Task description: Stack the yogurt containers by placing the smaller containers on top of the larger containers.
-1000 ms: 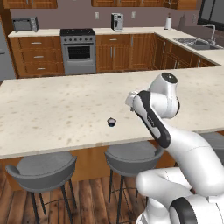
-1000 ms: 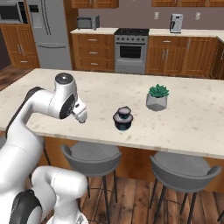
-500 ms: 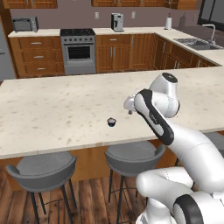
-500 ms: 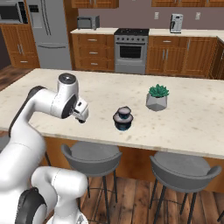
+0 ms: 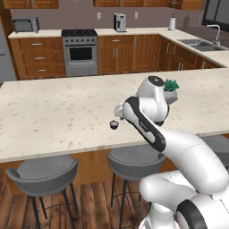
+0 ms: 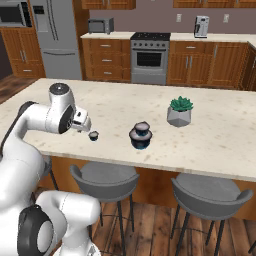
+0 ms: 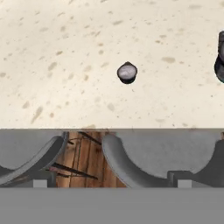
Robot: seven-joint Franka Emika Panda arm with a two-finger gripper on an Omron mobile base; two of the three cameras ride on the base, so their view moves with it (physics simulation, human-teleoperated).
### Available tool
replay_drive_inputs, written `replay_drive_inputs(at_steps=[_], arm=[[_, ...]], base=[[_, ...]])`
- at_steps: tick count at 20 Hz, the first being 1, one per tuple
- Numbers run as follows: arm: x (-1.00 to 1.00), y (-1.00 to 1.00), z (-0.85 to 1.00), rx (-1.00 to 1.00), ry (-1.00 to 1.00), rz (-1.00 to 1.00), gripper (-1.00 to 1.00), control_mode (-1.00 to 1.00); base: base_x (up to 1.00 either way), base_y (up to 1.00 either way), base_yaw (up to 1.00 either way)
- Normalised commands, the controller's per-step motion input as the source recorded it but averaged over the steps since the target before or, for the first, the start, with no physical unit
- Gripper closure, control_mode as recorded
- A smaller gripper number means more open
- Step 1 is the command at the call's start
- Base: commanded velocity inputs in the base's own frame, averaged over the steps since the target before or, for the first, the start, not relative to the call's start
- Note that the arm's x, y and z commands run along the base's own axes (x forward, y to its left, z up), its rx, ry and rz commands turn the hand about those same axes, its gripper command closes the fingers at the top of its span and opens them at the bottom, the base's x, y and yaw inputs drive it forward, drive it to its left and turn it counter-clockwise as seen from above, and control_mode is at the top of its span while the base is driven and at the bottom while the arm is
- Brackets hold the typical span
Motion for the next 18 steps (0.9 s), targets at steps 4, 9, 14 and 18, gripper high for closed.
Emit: replay_drive_inputs(at_steps=[4,9,14,18], arm=[[0.01,0.13,0.00,-0.25,-0.11,0.01,-1.00,-1.00],[0.11,-0.01,0.00,-0.09,-0.03,0.07,-1.00,-1.00],[0.17,-0.03,-0.01,-0.01,0.00,0.12,-1.00,-1.00],[0.19,0.00,-0.02,0.00,0.00,0.12,-1.00,-1.00]], base=[[0.00,0.00,0.00],[0.00,0.00,0.00],[0.00,0.00,0.00],[0.00,0.00,0.00]])
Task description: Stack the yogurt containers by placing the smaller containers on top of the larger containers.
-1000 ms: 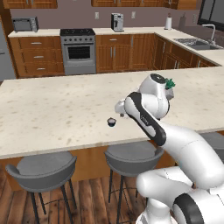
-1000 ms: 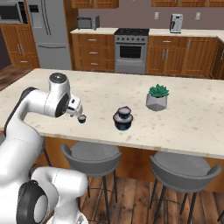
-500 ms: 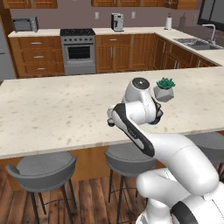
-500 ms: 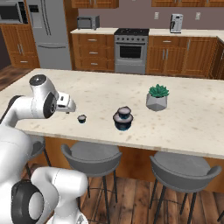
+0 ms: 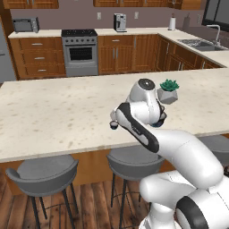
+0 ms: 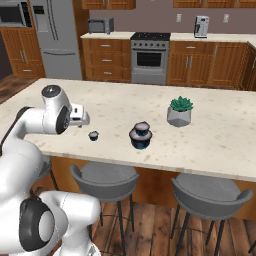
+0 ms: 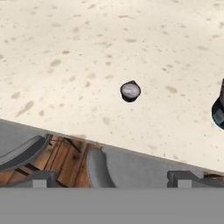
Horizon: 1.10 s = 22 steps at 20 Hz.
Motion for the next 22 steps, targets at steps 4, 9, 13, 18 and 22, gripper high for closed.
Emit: replay_drive_inputs(at_steps=[4,9,13,18,22], arm=[[0.04,0.00,-0.06,0.00,0.00,0.11,-1.00,-1.00],[0.00,0.00,-0.17,-0.04,0.00,0.02,-1.00,-1.00],[0.04,0.00,-0.16,-0.06,0.00,0.00,-1.00,-1.00],[0.17,0.00,-0.04,-0.02,0.00,0.02,-1.00,-1.00],[0.28,-0.01,0.00,0.00,0.04,0.05,-1.00,-1.00]], base=[[0.00,0.00,0.00],[0.00,0.00,0.00],[0.00,0.00,0.00],[0.00,0.00,0.00],[0.00,0.00,0.00]])
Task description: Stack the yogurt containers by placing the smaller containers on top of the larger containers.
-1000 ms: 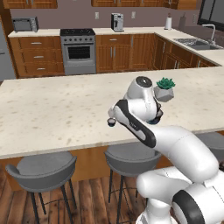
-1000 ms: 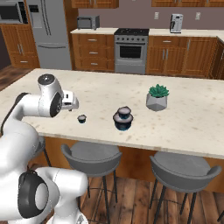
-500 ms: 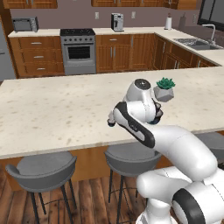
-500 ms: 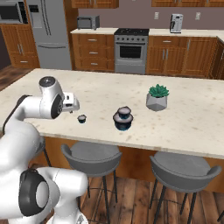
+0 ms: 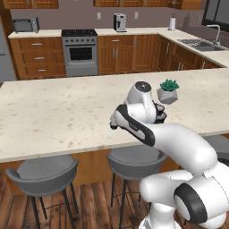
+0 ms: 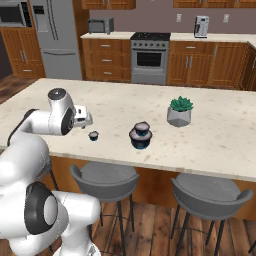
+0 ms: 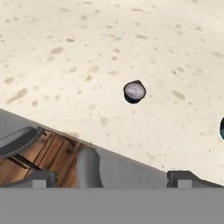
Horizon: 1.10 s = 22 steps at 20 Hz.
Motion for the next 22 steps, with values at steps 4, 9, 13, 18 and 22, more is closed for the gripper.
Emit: replay_drive_inputs(at_steps=[4,9,13,18,22], arm=[[0.28,0.00,-0.02,0.00,0.10,0.05,-1.00,-1.00],[0.06,0.00,-0.16,0.00,0.15,0.06,-1.00,-1.00],[0.00,0.00,-0.15,0.00,0.13,0.05,-1.00,-1.00],[0.00,-0.02,-0.07,0.00,0.03,0.05,-1.00,-1.00],[0.00,-0.10,-0.09,-0.01,0.00,0.04,-1.00,-1.00]], base=[[0.00,0.00,0.00],[0.00,0.00,0.00],[0.00,0.00,0.00],[0.00,0.00,0.00],[0.00,0.00,0.00]])
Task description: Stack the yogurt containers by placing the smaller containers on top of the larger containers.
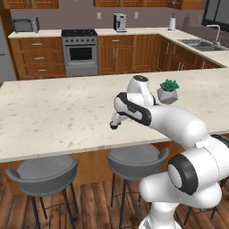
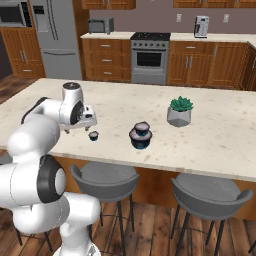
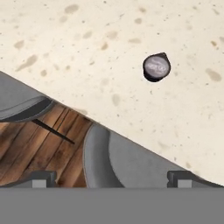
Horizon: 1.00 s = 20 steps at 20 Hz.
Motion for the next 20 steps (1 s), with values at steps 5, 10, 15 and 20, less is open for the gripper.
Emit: replay_drive_inputs(at_steps=[5,10,15,20], arm=[[0.05,-0.08,-0.21,-0.02,0.00,0.03,-1.00,-1.00],[0.08,0.00,-0.14,-0.02,0.00,0.03,-1.00,-1.00],[0.12,0.00,-0.03,0.00,0.00,0.04,-1.00,-1.00],[0.18,0.00,-0.04,0.00,0.00,0.04,-1.00,-1.00]], base=[[0.00,0.00,0.00],[0.00,0.00,0.00],[0.00,0.00,0.00],[0.00,0.00,0.00]])
